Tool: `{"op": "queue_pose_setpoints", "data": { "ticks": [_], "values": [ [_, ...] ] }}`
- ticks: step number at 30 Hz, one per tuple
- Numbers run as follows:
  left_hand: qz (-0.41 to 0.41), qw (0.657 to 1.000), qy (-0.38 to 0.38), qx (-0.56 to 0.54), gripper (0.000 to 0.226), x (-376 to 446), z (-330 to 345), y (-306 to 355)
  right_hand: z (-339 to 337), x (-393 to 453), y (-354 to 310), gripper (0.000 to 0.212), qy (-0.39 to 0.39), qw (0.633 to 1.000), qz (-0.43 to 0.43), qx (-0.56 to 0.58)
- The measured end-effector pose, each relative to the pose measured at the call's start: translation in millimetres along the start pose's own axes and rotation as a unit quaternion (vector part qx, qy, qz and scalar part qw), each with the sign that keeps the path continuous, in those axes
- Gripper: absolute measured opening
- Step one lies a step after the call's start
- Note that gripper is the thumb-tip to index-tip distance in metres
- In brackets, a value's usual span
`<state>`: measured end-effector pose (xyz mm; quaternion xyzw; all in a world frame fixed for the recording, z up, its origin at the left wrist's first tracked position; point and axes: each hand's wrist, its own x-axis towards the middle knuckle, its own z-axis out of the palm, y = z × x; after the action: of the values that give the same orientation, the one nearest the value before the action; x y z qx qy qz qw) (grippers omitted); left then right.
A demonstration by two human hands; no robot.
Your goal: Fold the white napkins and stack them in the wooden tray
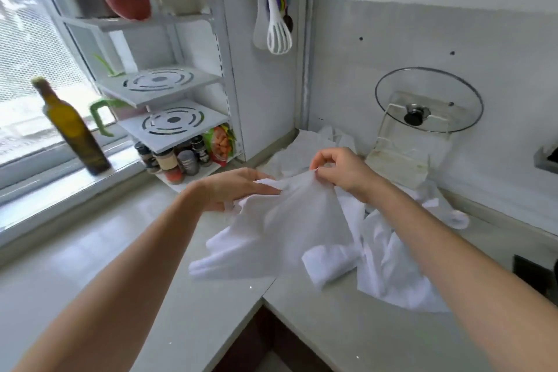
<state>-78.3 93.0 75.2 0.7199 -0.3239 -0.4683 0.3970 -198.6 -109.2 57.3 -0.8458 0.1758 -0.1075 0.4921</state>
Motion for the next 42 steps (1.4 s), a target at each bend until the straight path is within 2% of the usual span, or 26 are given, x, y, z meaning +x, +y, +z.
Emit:
{"op": "queue_pose_setpoints", "data": {
  "ticks": [1, 4, 7, 8, 10, 12, 13, 16, 17, 19, 21, 22, 24, 26, 28, 30, 32, 35, 38, 40, 42],
  "values": [
    [0.005, 1.000, 0.011, -0.012, 0.012, -16.5, -10.2, -11.9, 18.6, 6.1, -11.0, 0.026, 0.010, 1.000, -0.004, -0.007],
    [-0.001, 0.994, 0.091, -0.067, 0.044, -66.0, -44.7, -49.0, 76.9, 17.3, -44.7, 0.032, 0.012, 1.000, -0.024, 0.007],
    [0.013, 0.975, 0.197, -0.099, 0.052, -116.8, -75.3, -80.7, 132.9, 21.8, -75.8, 0.013, -0.046, 0.998, -0.041, 0.016],
    [0.009, 0.968, 0.229, -0.104, 0.050, -133.5, -85.8, -93.7, 150.0, 20.8, -85.7, 0.012, -0.073, 0.996, -0.042, 0.022],
    [-0.009, 0.957, 0.267, -0.109, 0.048, -169.3, -102.0, -119.4, 183.0, 17.0, -102.8, 0.031, -0.157, 0.986, -0.050, 0.033],
    [-0.025, 0.958, 0.261, -0.113, 0.051, -202.8, -113.4, -144.8, 213.4, 12.9, -117.2, 0.037, -0.261, 0.963, -0.056, 0.035],
    [-0.032, 0.959, 0.258, -0.115, 0.052, -216.8, -118.7, -158.8, 228.3, 12.3, -122.6, 0.032, -0.312, 0.949, -0.053, 0.021],
    [-0.072, 0.957, 0.277, -0.058, 0.050, -252.1, -129.7, -196.4, 272.6, 13.9, -132.4, 0.012, -0.415, 0.896, -0.075, -0.142],
    [-0.092, 0.956, 0.278, -0.018, 0.045, -260.5, -132.5, -207.1, 287.6, 14.5, -133.2, 0.009, -0.419, 0.879, -0.077, -0.217],
    [-0.151, 0.947, 0.267, 0.096, 0.031, -271.8, -137.2, -224.8, 315.4, 15.8, -131.8, 0.020, -0.371, 0.861, -0.083, -0.337],
    [-0.200, 0.904, 0.290, 0.243, 0.033, -271.6, -143.6, -237.5, 338.5, 19.4, -129.6, 0.018, -0.290, 0.874, -0.110, -0.374],
    [-0.214, 0.871, 0.329, 0.296, 0.030, -269.5, -145.4, -240.0, 347.8, 22.1, -129.9, 0.012, -0.242, 0.882, -0.135, -0.382],
    [-0.222, 0.794, 0.441, 0.355, 0.020, -267.9, -149.1, -236.8, 359.8, 28.4, -135.6, 0.014, -0.130, 0.895, -0.178, -0.388],
    [-0.177, 0.709, 0.560, 0.390, 0.027, -267.4, -158.8, -230.1, 362.9, 37.8, -147.3, 0.022, -0.027, 0.905, -0.216, -0.365],
    [-0.093, 0.625, 0.643, 0.434, 0.035, -271.1, -172.8, -221.7, 361.2, 49.5, -162.2, 0.029, 0.042, 0.900, -0.284, -0.327],
    [-0.017, 0.551, 0.678, 0.486, 0.039, -278.0, -190.9, -216.7, 357.8, 61.2, -174.3, 0.034, 0.092, 0.881, -0.359, -0.296],
    [0.022, 0.509, 0.681, 0.526, 0.042, -286.7, -203.1, -213.3, 354.4, 69.3, -181.9, 0.050, 0.117, 0.863, -0.396, -0.290],
    [0.031, 0.494, 0.658, 0.568, 0.047, -293.0, -205.3, -220.9, 347.8, 67.6, -180.2, 0.067, 0.110, 0.815, -0.466, -0.328],
    [0.012, 0.517, 0.600, 0.610, 0.051, -292.2, -194.1, -252.4, 350.8, 64.3, -150.3, 0.075, 0.070, 0.754, -0.533, -0.379],
    [0.005, 0.554, 0.548, 0.626, 0.049, -287.1, -182.2, -276.4, 362.6, 60.8, -118.7, 0.073, 0.005, 0.753, -0.519, -0.404],
    [-0.009, 0.586, 0.507, 0.633, 0.044, -275.4, -166.2, -304.3, 376.6, 54.7, -82.0, 0.068, -0.083, 0.772, -0.473, -0.416]
  ]
}}
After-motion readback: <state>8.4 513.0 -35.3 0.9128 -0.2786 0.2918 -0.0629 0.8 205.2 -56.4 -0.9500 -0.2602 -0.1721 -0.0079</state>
